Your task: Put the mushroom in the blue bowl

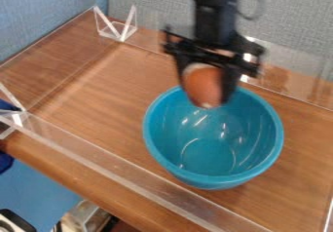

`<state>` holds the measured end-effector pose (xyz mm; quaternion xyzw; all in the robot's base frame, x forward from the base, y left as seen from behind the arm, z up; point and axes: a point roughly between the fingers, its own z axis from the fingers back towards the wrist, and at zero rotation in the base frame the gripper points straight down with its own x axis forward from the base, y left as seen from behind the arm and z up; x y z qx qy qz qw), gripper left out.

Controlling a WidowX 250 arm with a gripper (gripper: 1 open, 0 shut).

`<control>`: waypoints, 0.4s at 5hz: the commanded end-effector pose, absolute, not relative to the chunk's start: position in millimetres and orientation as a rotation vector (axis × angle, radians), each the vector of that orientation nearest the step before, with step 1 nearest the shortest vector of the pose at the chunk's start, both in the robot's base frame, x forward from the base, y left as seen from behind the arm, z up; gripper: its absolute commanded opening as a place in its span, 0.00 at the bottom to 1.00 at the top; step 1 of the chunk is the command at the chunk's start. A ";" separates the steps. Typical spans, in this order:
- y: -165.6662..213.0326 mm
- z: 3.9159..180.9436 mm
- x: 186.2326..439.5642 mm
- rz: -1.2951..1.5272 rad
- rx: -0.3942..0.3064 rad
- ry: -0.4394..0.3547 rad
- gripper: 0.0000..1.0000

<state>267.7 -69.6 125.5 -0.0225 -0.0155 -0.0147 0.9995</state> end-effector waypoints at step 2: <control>-99.5 112.3 265.9 -0.091 -0.057 -0.051 0.00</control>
